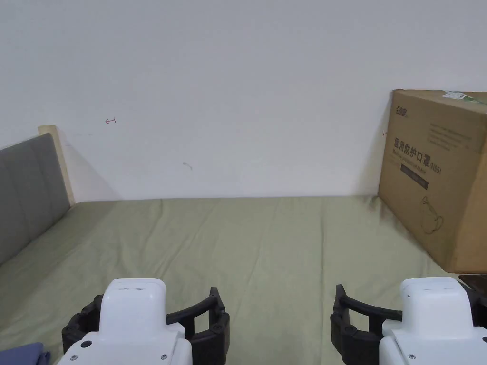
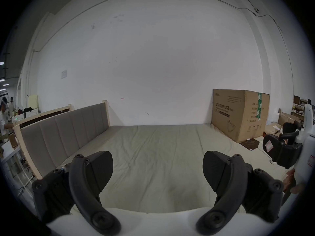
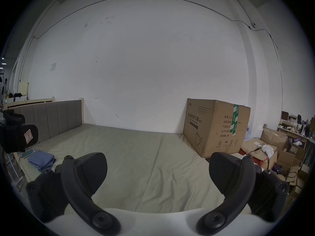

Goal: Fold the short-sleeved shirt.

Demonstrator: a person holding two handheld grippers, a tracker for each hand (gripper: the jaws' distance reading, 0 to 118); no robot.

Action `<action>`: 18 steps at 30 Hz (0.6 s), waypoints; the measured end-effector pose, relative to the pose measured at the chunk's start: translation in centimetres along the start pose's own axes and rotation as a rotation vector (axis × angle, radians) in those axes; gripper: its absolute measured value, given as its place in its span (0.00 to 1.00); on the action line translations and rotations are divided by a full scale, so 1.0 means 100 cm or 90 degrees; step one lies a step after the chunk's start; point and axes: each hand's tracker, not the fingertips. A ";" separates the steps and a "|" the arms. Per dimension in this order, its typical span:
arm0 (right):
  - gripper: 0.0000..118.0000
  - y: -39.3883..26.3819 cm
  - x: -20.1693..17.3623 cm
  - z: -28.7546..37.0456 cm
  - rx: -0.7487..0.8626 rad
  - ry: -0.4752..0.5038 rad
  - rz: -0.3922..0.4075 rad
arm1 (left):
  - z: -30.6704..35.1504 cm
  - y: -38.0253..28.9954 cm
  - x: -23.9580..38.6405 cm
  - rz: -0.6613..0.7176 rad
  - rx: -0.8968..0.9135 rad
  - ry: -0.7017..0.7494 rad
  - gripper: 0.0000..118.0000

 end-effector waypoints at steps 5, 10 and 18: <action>1.00 0.001 0.001 -0.005 0.001 0.000 0.001 | 0.002 0.005 -0.004 0.066 -0.019 -0.040 0.92; 1.00 0.001 0.002 -0.009 -0.003 0.005 -0.005 | 0.001 0.005 0.008 -0.012 -0.021 0.008 0.92; 1.00 -0.001 0.007 -0.012 -0.011 0.012 -0.020 | -0.006 0.008 0.003 0.018 -0.038 0.022 0.92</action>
